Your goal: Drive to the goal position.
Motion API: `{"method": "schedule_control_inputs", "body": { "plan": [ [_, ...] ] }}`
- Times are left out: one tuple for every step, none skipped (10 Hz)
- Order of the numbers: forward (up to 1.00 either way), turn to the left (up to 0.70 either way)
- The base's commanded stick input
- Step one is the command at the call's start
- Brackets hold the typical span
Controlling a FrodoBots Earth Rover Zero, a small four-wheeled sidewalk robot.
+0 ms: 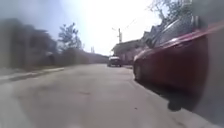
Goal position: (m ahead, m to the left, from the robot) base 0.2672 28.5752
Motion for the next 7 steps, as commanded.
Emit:
{"method": "schedule_control_inputs", "body": {
  "plan": [
    [1.0, -0.4],
    [1.0, -0.35],
    [1.0, -0.1],
    [1.0, -0.02],
    [1.0, -0.02],
    [1.0, -0.02],
    [1.0, -0.02]
  ]
}}
